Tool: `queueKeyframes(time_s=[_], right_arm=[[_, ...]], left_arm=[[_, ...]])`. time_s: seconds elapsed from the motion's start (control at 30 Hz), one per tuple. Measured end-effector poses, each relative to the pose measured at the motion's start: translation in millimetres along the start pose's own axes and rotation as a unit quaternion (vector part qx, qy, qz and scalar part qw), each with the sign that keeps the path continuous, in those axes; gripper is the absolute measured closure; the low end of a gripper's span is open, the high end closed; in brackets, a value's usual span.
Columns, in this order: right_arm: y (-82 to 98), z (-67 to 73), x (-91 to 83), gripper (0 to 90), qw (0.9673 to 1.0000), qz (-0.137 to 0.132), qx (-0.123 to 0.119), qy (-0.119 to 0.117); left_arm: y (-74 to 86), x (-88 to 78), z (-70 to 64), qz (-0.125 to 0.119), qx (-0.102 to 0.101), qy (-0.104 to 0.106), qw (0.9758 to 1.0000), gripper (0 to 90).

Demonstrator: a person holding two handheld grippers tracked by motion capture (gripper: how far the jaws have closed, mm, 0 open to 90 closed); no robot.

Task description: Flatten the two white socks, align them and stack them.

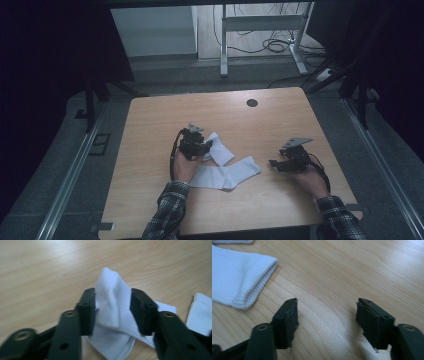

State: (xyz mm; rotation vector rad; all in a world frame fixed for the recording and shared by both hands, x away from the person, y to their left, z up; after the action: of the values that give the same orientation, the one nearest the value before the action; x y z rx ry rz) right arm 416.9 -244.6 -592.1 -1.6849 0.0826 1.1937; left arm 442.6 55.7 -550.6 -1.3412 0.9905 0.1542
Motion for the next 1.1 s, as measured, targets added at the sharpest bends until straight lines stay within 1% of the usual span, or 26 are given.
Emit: queueKeyframes(time_s=[0.07,0.13,0.2,0.27,0.3,0.33,0.4,0.43,0.5,0.53,0.6,0.67,0.73,0.8,0.93,1.0,1.1], right_arm=[[-1.4,1.9,-0.7,39.5,1.0000,0.005,-0.002,-0.001],[-2.9,3.5,-1.0,42.7,0.9999,0.010,-0.006,0.003],[-6.0,7.5,-1.4,44.5,0.9999,0.013,0.000,-0.004],[-10.7,10.3,-2.5,47.9,0.9999,0.011,0.002,-0.009],[-14.0,12.4,-3.4,49.6,0.9999,0.007,0.006,-0.011],[-17.6,14.5,-4.6,53.8,0.9998,0.004,0.010,-0.015],[-26.2,20.4,-6.4,58.1,0.9994,-0.005,0.016,-0.031],[-30.7,24.1,-6.8,63.7,0.9991,-0.010,0.017,-0.038],[-39.1,34.0,-5.2,68.8,0.9981,-0.013,0.016,-0.058],[-43.1,40.0,-3.4,72.1,0.9975,-0.011,0.015,-0.068],[-51.7,51.9,2.1,76.0,0.9965,-0.013,0.009,-0.083],[-60.4,66.5,9.1,79.9,0.9946,-0.011,0.011,-0.103],[-68.5,80.7,17.5,81.9,0.9931,-0.010,0.005,-0.116],[-76.7,95.6,28.2,83.3,0.9922,-0.007,-0.006,-0.124],[-88.8,113.6,45.7,83.5,0.9914,-0.002,-0.012,-0.130],[-92.3,119.4,54.7,83.5,0.9912,0.005,-0.012,-0.132],[-93.4,124.6,67.5,83.3,0.9910,0.016,-0.004,-0.133]], left_arm=[[0.3,-6.4,3.8,-0.004,0.012,-0.008,0.9999,44.2],[4.2,-10.9,8.9,-0.004,0.014,-0.015,0.9998,35.7],[11.2,-13.2,14.7,0.004,0.013,-0.014,0.9998,27.5],[19.4,-14.4,21.3,0.009,0.015,-0.021,0.9996,25.3],[23.6,-14.1,24.0,0.013,0.013,-0.020,0.9996,23.3],[27.9,-13.3,26.7,0.018,0.011,-0.021,0.9996,21.4],[34.4,-10.4,30.4,0.021,0.006,-0.022,0.9995,20.7],[37.0,-8.7,31.8,0.024,0.004,-0.021,0.9995,19.9],[39.8,-5.0,32.9,0.026,0.000,-0.023,0.9994,19.2],[40.4,-3.0,32.4,0.026,-0.002,-0.020,0.9995,19.1],[40.9,0.3,32.3,0.028,0.000,-0.023,0.9994,18.1],[41.8,3.4,32.5,0.030,-0.001,-0.024,0.9993,18.0],[43.2,5.9,33.6,0.033,-0.002,-0.028,0.9991,17.8],[44.4,8.1,34.3,0.034,-0.006,-0.027,0.9990,17.8],[46.9,12.1,35.1,0.041,-0.004,-0.033,0.9986,17.9],[48.9,14.8,35.8,0.045,-0.002,-0.038,0.9983,18.0],[49.7,16.3,36.9,0.042,-0.001,-0.041,0.9983,17.2]])
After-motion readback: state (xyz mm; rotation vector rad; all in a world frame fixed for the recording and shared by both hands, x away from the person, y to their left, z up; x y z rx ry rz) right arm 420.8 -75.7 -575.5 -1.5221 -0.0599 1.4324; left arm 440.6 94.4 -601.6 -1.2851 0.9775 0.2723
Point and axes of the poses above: each handheld gripper's, and its own axes: x roughly forward along the jaws, y roughly out of its underside, z roughly to its left, the point moved 8 cm from there along x, roughly forward along the jaws, and after that the axes turned 1 degree about x, right-handed, at the moved point
